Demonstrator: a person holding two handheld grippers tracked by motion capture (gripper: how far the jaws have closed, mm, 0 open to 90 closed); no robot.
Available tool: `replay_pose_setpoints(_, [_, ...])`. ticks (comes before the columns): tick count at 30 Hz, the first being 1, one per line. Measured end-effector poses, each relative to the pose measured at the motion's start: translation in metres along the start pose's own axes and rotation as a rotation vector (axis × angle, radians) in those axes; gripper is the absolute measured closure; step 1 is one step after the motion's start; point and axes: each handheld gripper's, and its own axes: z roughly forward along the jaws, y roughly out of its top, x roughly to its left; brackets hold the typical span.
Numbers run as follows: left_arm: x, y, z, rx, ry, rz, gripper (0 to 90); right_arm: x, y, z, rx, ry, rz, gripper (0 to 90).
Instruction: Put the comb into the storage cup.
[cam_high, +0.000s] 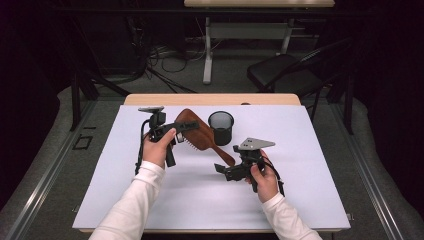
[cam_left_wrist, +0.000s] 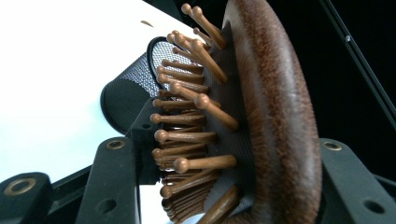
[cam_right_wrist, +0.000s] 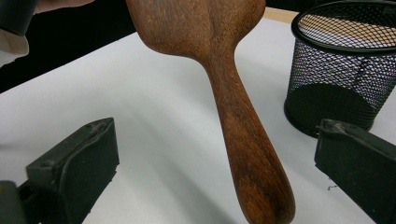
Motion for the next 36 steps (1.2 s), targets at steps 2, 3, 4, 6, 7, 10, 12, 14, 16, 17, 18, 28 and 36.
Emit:
replay_pose_setpoints(2, [-0.001,0.001,0.000,-0.001,0.000,0.004,48.3,0.000,0.000,0.000,0.000,0.000,-0.001,0.0])
replay_pose_setpoints(3, [-0.001,0.001,-0.001,0.001,-0.001,0.002,48.3,0.000,0.000,0.000,-0.001,0.000,0.000,0.0])
replay_pose_setpoints(4, [-0.001,0.002,-0.001,-0.001,-0.003,-0.001,48.3,-0.001,0.000,-0.001,0.000,-0.001,-0.002,0.0])
replay_pose_setpoints(6, [-0.002,0.003,-0.001,-0.003,0.000,-0.001,48.3,-0.001,0.000,-0.001,-0.001,0.000,0.000,0.0])
replay_pose_setpoints(7, [-0.002,0.003,-0.001,-0.003,0.002,0.001,48.3,-0.001,0.001,-0.001,-0.002,-0.001,0.001,0.0])
replay_pose_setpoints(10, [-0.003,0.005,-0.001,-0.007,0.004,0.003,48.3,-0.001,0.001,-0.002,-0.005,-0.001,0.003,0.0])
replay_pose_setpoints(12, [-0.005,0.006,-0.001,-0.007,0.004,0.001,48.3,-0.001,0.001,-0.002,-0.006,-0.003,0.002,0.0])
replay_pose_setpoints(14, [-0.006,0.008,-0.002,-0.008,0.007,0.007,48.3,-0.002,0.001,-0.003,-0.006,-0.005,0.003,0.0])
replay_pose_setpoints(16, [-0.009,0.010,-0.002,-0.012,0.012,0.013,48.3,-0.003,0.001,-0.004,-0.009,-0.007,0.004,0.0])
replay_pose_setpoints(17, [-0.009,0.011,-0.003,-0.012,0.012,0.016,48.3,-0.003,0.001,-0.004,-0.011,-0.007,0.008,0.0])
replay_pose_setpoints(18, [-0.010,0.013,-0.003,-0.018,0.013,0.017,48.3,-0.004,0.002,-0.004,-0.012,-0.007,0.010,0.0])
replay_pose_setpoints(28, [-0.021,0.026,-0.007,-0.033,0.029,0.030,48.3,-0.005,0.002,-0.005,-0.014,-0.012,0.010,0.0])
replay_pose_setpoints(36, [-0.029,0.039,-0.012,-0.057,0.028,0.020,48.2,-0.006,0.002,-0.007,-0.018,-0.015,0.014,0.0])
